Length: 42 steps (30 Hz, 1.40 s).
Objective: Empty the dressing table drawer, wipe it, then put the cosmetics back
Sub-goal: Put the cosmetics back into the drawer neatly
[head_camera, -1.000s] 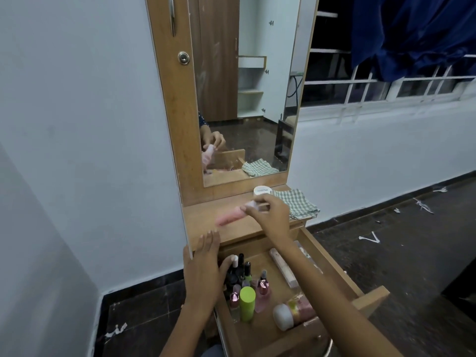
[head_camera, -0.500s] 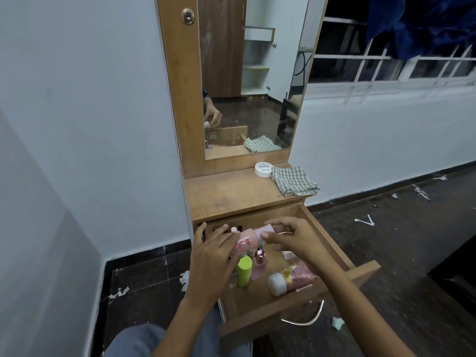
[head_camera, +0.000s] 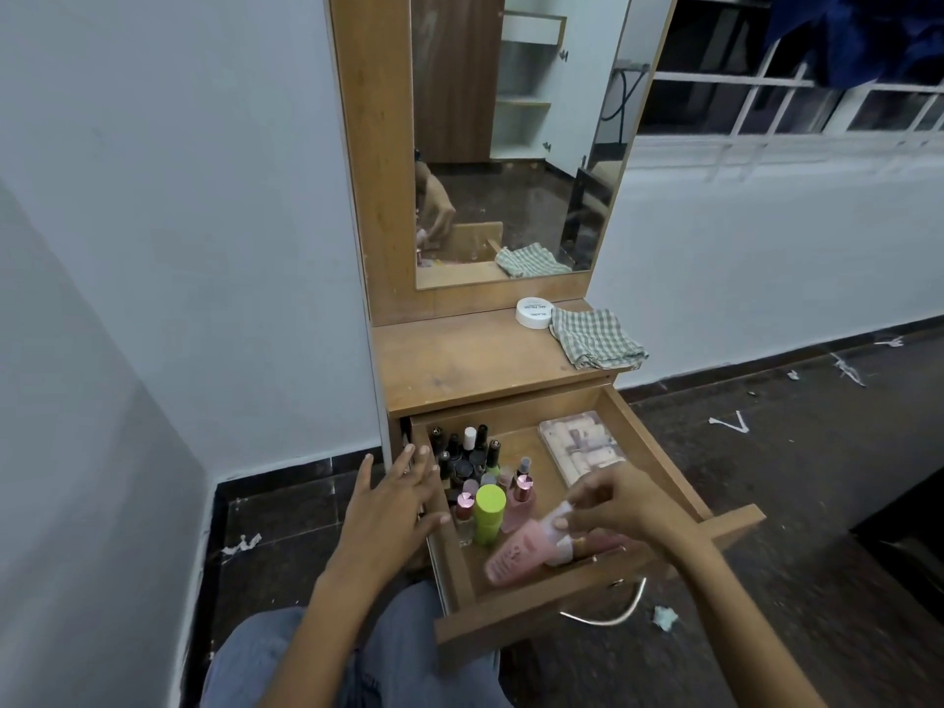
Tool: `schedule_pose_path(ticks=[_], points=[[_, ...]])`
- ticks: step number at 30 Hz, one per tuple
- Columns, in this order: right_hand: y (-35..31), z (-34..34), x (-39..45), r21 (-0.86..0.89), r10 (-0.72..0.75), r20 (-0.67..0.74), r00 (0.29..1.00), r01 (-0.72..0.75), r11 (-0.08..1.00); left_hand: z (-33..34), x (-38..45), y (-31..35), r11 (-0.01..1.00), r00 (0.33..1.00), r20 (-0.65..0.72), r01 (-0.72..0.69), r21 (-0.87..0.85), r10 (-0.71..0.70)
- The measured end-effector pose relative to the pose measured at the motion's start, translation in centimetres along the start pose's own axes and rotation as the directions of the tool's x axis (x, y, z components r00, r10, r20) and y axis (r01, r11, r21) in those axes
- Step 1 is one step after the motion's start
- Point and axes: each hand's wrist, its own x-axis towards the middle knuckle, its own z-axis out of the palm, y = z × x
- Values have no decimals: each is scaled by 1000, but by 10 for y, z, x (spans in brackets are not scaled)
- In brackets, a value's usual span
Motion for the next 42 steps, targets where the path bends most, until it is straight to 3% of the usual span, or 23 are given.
schedule_pose_path(ticks=[5, 11, 28, 33, 42], points=[[-7, 24, 9, -149, 59, 42, 997, -53, 987, 1, 4, 2, 999, 996, 91, 15, 51, -20], [-11, 23, 16, -308, 63, -24, 998, -67, 949, 3, 7, 1, 998, 986, 161, 41, 50, -48], [-9, 25, 25, -418, 55, 83, 995, -15, 908, -5, 21, 11, 991, 965, 232, 106, 85, -123], [-3, 26, 27, -372, 33, 72, 997, -4, 928, -3, 22, 12, 990, 965, 229, 106, 90, -124], [12, 18, 24, -83, 38, 28, 999, -35, 996, 1, 25, 14, 986, 969, 206, 108, 128, -133]])
